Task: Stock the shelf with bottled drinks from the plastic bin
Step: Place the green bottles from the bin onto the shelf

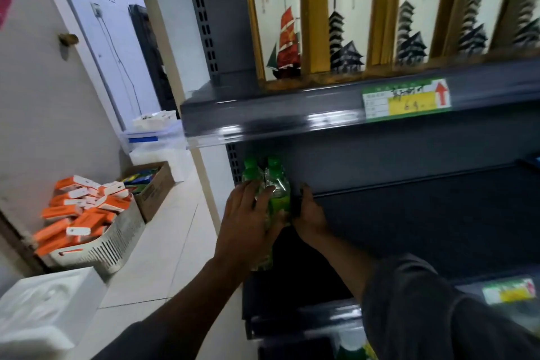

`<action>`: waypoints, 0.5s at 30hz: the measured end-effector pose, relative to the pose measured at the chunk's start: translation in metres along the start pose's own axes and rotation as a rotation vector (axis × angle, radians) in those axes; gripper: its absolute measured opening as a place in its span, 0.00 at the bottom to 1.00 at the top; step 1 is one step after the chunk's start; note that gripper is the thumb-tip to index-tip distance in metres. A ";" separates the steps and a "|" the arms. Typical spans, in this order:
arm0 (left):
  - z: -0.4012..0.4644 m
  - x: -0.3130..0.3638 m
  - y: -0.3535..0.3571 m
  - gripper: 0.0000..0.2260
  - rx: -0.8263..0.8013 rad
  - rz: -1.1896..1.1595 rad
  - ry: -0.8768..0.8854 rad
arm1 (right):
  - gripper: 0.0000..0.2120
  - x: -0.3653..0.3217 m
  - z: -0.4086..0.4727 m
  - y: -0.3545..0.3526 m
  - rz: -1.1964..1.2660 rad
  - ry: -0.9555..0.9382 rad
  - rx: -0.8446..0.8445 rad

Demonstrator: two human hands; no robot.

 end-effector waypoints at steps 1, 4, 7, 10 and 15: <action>0.000 0.008 0.001 0.28 -0.012 0.026 0.016 | 0.37 0.003 -0.005 -0.010 -0.055 0.002 0.004; 0.002 0.031 -0.005 0.26 -0.023 0.164 0.046 | 0.38 0.010 -0.027 -0.046 -0.231 -0.047 0.044; 0.001 0.052 -0.022 0.25 -0.004 0.253 0.035 | 0.39 0.016 -0.053 -0.091 -0.403 -0.142 0.126; 0.004 0.066 -0.037 0.25 0.004 0.311 0.054 | 0.38 0.022 -0.075 -0.130 -0.411 -0.181 0.150; 0.007 0.121 -0.034 0.24 -0.005 0.195 0.088 | 0.28 0.034 -0.120 -0.187 -0.576 -0.184 0.238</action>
Point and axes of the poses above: each hand's wrist, its own z-axis towards the middle knuckle, its own y-axis out of the palm, x = y × z, the point moved 9 cm from there along z, towards the middle knuckle, and after that the axes turned 6 degrees about y, right-handed, at the moved point
